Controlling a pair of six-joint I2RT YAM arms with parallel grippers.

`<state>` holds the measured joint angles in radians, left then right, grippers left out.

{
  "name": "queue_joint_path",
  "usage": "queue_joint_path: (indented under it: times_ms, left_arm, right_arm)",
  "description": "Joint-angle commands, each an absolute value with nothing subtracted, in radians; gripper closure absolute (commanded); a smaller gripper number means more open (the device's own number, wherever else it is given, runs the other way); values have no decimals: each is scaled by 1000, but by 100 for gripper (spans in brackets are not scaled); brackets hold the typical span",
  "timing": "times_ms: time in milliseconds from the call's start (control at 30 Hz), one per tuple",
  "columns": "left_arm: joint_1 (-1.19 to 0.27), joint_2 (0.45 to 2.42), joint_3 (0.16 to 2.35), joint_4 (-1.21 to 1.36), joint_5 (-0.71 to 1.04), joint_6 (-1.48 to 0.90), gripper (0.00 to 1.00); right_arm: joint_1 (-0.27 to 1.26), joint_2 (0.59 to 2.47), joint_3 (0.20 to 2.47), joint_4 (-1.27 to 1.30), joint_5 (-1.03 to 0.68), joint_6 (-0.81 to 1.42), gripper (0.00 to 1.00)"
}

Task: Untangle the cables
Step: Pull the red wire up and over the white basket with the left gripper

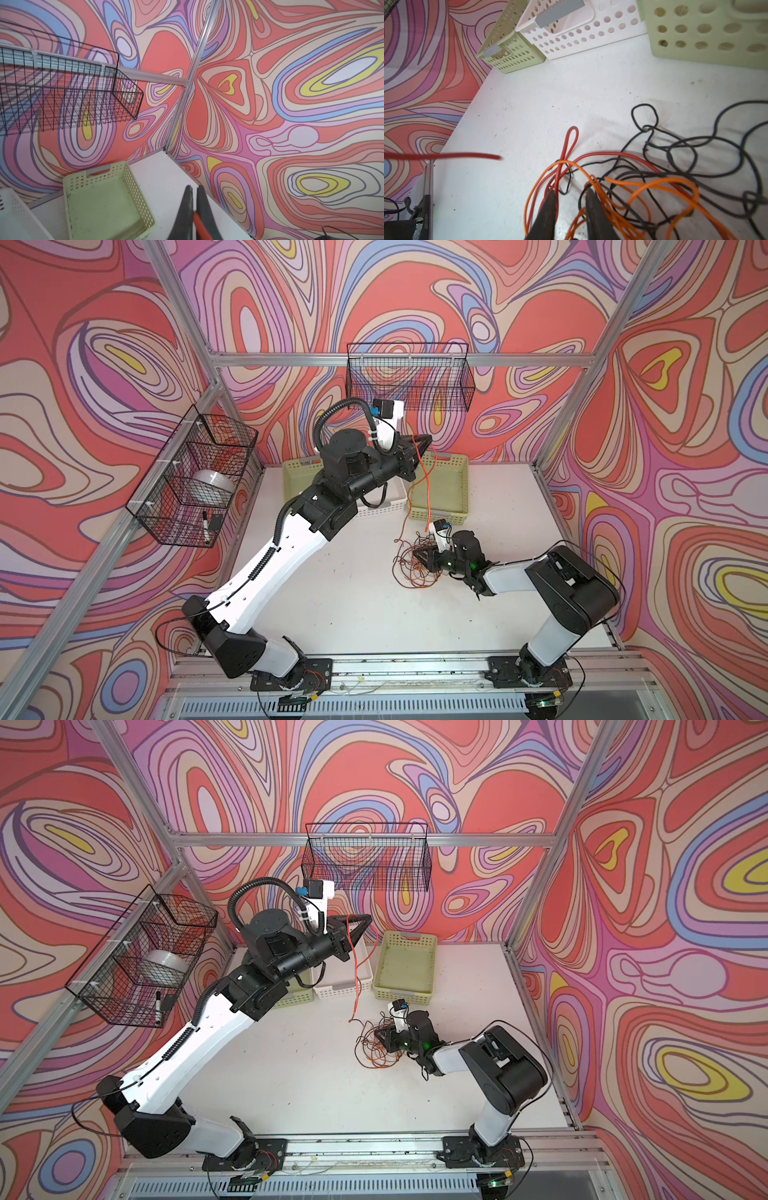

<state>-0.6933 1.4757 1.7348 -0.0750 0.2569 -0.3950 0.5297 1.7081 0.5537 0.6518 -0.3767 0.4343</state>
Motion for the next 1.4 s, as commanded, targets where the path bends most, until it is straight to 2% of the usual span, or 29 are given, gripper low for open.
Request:
queue_joint_path:
  times_ms: [0,100,200,433,567,667,967,1233,1367]
  left_arm:
    - [-695,1510,1833,-133,259,-367,100]
    - [-695,1546,1939,-199,260,-340,100]
    - [-688,1570,2011,-258,227,-299,100]
    - [-580,1646,2137,-386,261,-304,100]
    - [-530,1744,2267,-423,308,-279,100]
    - [-508,1845,2410,-477,309,-241,100]
    - [-378,2027,2537,-400,313,-249,100]
    - [-317,2152,2430,-350,268,-215,100]
    - [-298,2195,2306,-334,248,-268,100]
  right_arm:
    - [526,1746,550,670,-349,434,74]
    - [526,1759,549,688,-357,438,69]
    - [527,1726,546,689,-366,434,59]
    - [526,1506,535,609,-416,428,39]
    - [525,1404,572,438,-396,384,38]
    - [525,1356,559,404,-381,389,33]
    - [525,1305,589,255,-353,366,35]
    - [525,1238,621,79,-258,344,40]
    - [525,1219,627,3,-191,356,43]
